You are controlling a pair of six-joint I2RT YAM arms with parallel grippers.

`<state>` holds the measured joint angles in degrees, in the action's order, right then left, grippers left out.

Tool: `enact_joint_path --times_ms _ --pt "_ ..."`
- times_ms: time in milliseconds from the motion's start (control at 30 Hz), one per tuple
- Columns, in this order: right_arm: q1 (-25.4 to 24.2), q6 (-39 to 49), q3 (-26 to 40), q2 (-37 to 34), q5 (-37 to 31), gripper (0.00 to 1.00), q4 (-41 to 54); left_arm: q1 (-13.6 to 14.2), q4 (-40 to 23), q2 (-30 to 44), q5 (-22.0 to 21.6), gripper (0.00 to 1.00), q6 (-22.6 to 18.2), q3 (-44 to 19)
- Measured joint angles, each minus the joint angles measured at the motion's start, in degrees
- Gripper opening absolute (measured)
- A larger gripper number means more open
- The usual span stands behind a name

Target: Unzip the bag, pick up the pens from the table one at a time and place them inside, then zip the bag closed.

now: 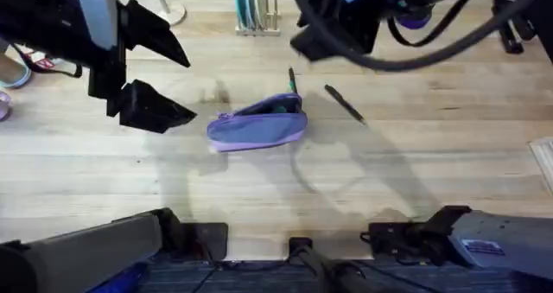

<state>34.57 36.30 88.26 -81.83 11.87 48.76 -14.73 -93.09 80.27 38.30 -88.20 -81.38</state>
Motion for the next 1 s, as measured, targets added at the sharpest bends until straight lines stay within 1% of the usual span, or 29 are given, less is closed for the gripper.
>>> enact_joint_path --times_ms 33,67,100,300,433,833,1000 --pt "0.00 1.87 0.03 -0.10 0.34 0.088 -0.23 0.01 0.03 0.00 -0.07 0.993 0.02 0.00" --pt "0.00 4.00 0.03 -0.16 1.04 0.047 -0.14 0.01 0.05 -0.02 -0.18 0.993 0.00 0.00" --pt "0.02 6.09 0.03 -0.23 1.95 0.037 -0.05 0.01 0.02 -0.02 -0.20 0.993 0.00 0.00" --pt "0.36 20.02 0.10 -2.29 9.65 0.031 5.14 0.01 0.03 -0.02 -0.38 0.993 0.02 0.00" --pt "1.35 24.87 0.10 -6.27 11.97 0.031 7.49 0.01 0.08 -0.02 -0.42 0.993 0.00 0.00" --pt "5.44 28.51 0.10 -17.67 13.09 0.030 6.96 0.01 0.08 -0.02 -0.42 0.994 0.00 0.00" --pt "5.40 28.72 0.10 -18.49 13.28 0.030 5.89 0.01 0.08 -0.02 -0.42 0.994 0.00 0.00"
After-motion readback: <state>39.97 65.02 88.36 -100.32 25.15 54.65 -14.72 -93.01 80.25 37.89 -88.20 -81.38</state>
